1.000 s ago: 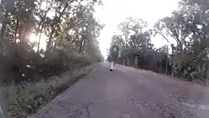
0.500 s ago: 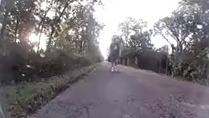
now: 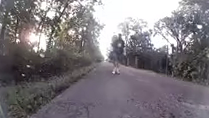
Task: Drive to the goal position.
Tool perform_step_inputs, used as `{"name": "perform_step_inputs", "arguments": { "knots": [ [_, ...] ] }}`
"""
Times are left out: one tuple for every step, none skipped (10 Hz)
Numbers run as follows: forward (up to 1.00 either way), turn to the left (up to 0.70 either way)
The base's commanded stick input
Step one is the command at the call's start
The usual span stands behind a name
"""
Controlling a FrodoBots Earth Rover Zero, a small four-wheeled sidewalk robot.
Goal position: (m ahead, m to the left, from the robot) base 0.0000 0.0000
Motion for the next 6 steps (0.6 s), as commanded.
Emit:
{"name": "perform_step_inputs", "arguments": {
  "knots": [
    [0.10,0.01],
    [0.10,0.01],
    [0.10,0.01],
    [0.10,0.01],
    [0.10,0.01],
    [0.10,0.01]
  ]
}}
